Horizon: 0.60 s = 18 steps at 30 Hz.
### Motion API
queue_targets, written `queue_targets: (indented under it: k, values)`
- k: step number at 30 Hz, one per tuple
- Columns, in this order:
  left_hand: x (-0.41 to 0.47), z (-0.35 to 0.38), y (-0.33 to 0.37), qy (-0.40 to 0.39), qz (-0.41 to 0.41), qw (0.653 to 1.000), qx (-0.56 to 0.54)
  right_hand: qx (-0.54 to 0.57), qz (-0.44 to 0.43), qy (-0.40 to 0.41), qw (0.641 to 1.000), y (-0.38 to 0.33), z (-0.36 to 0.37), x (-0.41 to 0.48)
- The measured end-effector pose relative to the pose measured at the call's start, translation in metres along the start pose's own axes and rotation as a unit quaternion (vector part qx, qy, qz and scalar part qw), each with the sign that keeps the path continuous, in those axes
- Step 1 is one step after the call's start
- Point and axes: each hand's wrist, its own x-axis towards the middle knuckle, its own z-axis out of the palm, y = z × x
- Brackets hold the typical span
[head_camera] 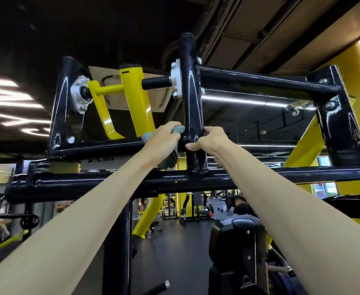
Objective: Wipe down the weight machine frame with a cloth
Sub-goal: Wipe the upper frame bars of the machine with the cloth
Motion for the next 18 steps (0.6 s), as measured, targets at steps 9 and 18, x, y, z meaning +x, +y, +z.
queue_targets:
  k: [9,18]
  values:
    - [-0.058,0.065,0.047,0.22,-0.223,0.933,-0.178,0.01,0.012,-0.002,1.0,-0.002,0.006,-0.001]
    - [-0.018,0.018,0.046,0.017,-0.331,0.93,-0.159,-0.012,-0.016,-0.01,1.0,0.002,0.004,-0.01]
